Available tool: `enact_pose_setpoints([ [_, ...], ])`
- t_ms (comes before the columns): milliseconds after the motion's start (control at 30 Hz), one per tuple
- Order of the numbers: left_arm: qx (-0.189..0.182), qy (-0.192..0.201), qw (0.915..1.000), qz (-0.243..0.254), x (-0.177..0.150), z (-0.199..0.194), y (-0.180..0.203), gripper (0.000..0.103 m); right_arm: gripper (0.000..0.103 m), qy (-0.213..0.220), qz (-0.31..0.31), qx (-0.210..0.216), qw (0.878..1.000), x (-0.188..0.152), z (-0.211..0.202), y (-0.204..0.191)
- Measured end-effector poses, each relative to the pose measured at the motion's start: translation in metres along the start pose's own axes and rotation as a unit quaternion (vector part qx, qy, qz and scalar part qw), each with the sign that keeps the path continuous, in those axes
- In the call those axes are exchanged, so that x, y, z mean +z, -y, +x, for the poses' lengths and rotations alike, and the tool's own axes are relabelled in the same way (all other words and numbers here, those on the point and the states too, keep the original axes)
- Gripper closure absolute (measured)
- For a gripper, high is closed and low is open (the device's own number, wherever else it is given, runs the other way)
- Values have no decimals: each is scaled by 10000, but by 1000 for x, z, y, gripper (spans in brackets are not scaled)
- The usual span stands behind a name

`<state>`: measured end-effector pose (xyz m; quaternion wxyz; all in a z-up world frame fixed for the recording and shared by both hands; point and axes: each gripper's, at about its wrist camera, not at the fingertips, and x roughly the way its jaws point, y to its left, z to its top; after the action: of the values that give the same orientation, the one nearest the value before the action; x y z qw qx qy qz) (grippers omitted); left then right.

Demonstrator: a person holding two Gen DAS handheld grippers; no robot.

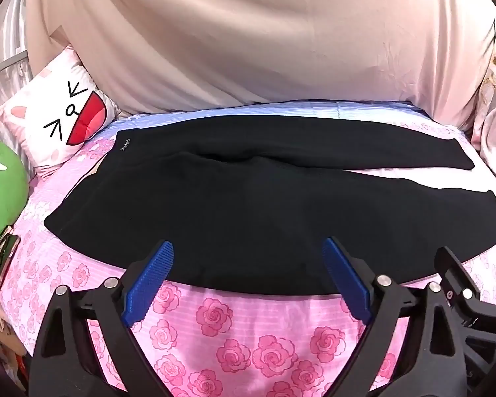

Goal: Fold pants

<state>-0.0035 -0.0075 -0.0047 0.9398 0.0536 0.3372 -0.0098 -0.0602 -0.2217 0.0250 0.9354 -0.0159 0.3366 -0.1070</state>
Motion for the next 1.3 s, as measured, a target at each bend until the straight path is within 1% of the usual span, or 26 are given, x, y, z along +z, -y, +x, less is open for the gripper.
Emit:
enact_pose_setpoints([
  [467, 54, -13, 10000, -27, -3, 2, -2, 13, 5, 3, -62, 43, 10000, 0, 3, -4],
  [1300, 152, -43, 9999, -18, 3, 11, 1, 13, 5, -37, -71, 89, 9999, 3, 10, -5],
])
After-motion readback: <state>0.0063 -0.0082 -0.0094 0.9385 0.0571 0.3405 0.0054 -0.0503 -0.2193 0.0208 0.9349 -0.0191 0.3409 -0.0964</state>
